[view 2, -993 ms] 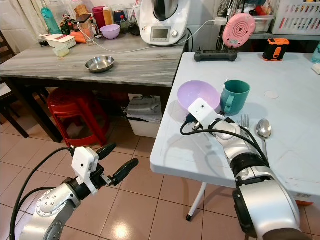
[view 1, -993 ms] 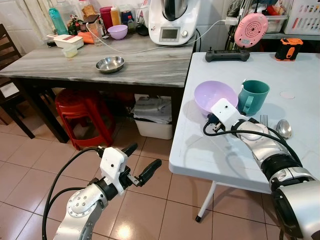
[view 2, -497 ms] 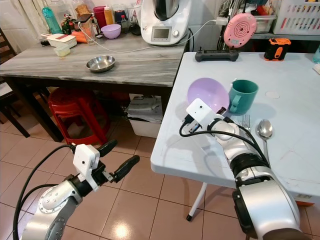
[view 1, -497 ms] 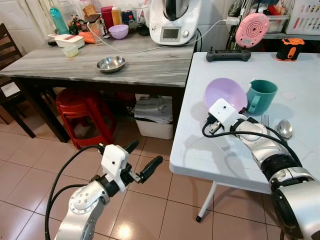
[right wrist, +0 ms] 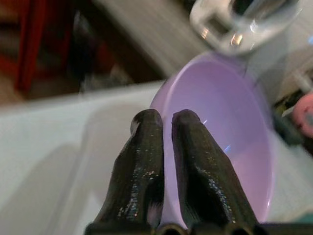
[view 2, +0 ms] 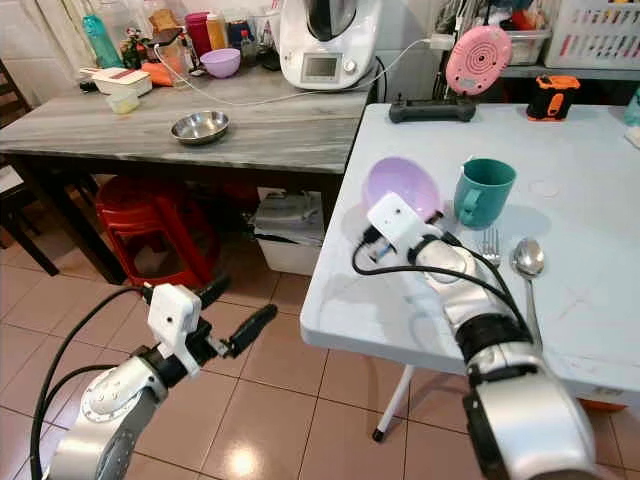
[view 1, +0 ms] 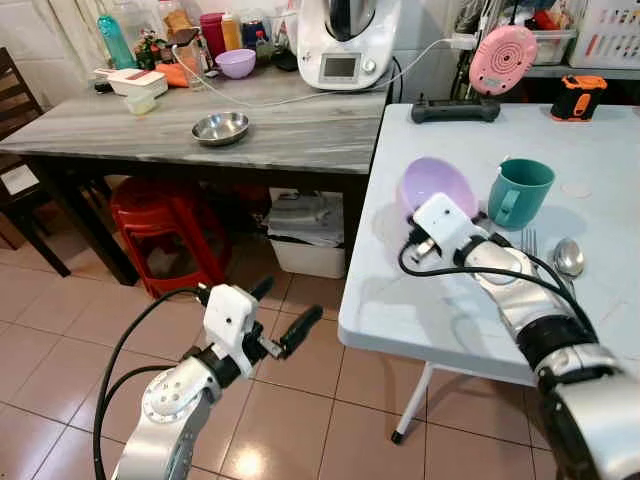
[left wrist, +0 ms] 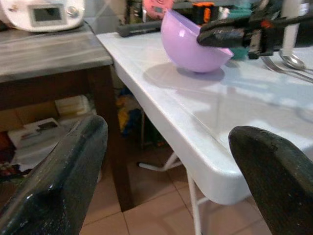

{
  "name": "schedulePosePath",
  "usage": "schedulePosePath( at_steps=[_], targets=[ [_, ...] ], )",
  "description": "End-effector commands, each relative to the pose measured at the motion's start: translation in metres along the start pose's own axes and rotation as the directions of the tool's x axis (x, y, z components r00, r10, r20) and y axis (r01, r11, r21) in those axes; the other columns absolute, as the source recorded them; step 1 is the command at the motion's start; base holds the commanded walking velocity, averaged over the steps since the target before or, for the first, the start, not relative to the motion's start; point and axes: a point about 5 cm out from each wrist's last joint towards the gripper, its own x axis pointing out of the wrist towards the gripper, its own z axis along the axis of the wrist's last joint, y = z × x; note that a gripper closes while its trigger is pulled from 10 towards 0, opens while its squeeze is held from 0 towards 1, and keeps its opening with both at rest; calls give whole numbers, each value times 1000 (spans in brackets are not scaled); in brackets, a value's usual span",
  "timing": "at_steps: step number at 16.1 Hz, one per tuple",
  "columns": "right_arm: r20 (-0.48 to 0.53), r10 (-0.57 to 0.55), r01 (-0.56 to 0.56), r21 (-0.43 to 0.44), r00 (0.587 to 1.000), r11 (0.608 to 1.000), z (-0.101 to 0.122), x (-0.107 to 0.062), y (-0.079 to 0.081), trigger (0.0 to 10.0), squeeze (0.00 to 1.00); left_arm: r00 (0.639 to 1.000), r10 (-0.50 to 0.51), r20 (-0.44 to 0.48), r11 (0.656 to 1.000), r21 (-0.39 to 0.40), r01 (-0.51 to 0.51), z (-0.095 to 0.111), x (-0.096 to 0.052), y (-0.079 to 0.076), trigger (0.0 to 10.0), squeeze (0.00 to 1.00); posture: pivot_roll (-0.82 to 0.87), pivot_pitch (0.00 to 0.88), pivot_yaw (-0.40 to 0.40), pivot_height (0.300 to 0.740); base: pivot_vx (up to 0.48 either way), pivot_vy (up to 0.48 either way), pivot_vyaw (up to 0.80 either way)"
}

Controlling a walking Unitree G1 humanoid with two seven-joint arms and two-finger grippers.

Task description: Setting the table

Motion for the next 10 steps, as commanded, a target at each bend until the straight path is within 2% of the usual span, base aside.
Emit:
schedulePosePath(
  at_steps=[1,7,10],
  targets=[
    [61,-30,29,19,998,999,11,1,-1,10000,1000,999,29,-13,1000,12,-29,-1,-1,7,10000,0,-32,0,99,740,0,0,0],
    [80,-97,93,53,992,994,13,-6,5,10000,1000,1000,18,-9,1000,4,-18,-2,3,4,10000,0,-49,0,101,740,0,0,0],
    [103,-166,156,95,981,983,17,-18,5,10000,1000,999,42,-8,999,5,-42,-2,5,8,10000,0,-50,0,101,740,0,0,0]
  ],
)
